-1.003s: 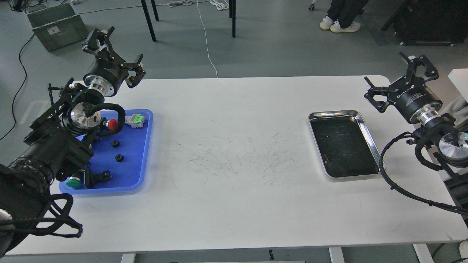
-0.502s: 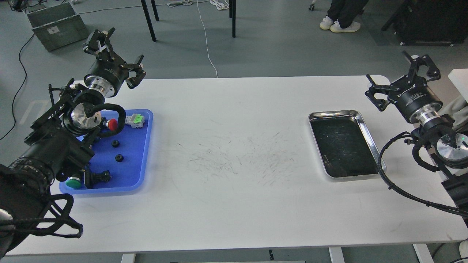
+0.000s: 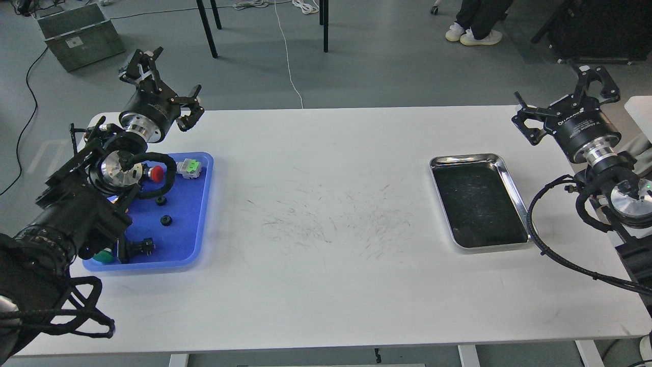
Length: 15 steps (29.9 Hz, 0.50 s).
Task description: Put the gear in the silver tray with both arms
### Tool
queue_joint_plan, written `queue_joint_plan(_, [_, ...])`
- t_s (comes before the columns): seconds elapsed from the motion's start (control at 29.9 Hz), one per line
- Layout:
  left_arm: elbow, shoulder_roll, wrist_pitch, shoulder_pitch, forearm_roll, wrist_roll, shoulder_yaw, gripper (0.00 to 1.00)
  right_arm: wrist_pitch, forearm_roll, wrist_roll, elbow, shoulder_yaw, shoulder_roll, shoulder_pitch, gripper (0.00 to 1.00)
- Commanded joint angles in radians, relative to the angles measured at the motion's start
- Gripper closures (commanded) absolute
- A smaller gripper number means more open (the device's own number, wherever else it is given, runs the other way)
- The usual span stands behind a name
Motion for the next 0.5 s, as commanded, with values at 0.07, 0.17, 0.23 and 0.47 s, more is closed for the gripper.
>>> queue_joint_plan(0.07, [-0.052, 0.010, 0.010, -0.006, 0.003, 0.000, 0.058, 0.00, -0.006, 0.002, -0.006, 0.012, -0.004, -0.012, 0.008, 0.01])
queue_joint_plan(0.17, [-0.091, 0.065, 0.008, -0.012, 0.056, 0.003, 0.155, 0.00, -0.006, 0.000, -0.006, 0.015, -0.008, -0.021, 0.010, 0.01])
queue_joint_plan(0.23, [-0.153, 0.113, 0.005, -0.020, 0.116, 0.014, 0.224, 0.00, -0.003, -0.002, -0.006, 0.014, -0.010, -0.026, 0.011, 0.01])
queue_joint_plan(0.47, [-0.540, 0.438, 0.010, -0.026, 0.246, 0.017, 0.439, 0.00, -0.001, -0.012, -0.005, 0.015, -0.017, -0.051, 0.004, 0.01])
